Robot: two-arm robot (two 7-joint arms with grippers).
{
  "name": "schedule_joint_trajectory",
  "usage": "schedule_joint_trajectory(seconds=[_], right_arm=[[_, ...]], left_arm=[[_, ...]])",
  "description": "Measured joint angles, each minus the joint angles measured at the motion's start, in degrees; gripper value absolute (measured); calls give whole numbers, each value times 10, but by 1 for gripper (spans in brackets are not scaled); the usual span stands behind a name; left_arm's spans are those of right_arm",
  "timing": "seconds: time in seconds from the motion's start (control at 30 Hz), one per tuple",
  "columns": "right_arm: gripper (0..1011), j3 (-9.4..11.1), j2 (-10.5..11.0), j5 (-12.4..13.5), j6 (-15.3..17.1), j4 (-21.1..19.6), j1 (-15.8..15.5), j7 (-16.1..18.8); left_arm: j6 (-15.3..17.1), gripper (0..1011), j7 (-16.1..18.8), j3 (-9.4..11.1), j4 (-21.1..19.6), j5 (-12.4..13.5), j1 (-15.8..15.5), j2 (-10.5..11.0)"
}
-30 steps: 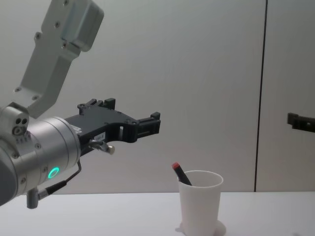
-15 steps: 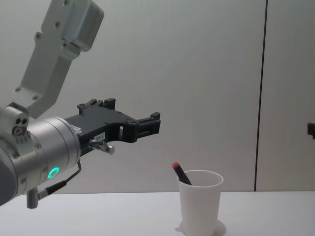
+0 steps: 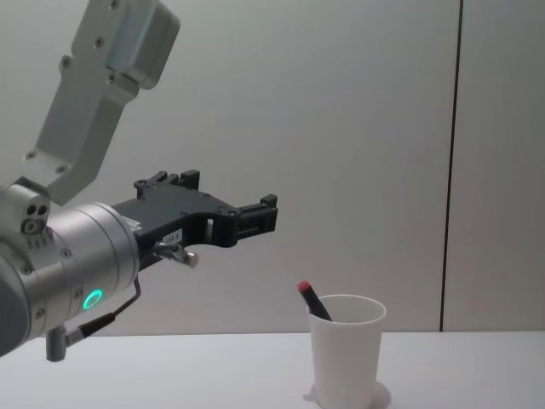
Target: Place the pen into the pen holder.
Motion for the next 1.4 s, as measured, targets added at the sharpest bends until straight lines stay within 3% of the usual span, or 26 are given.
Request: schedule_joint_trajectory(seconds=[0.7,1.4], right_arm=[[1002,3,3,2,4,-5,-6,1],[1002,4,4,2,5,-6,-8,1]], left_arm=[[11,1003,23,-2,-8,-4,10,-2],[106,1003,48,-12,-41,-63,37,9]])
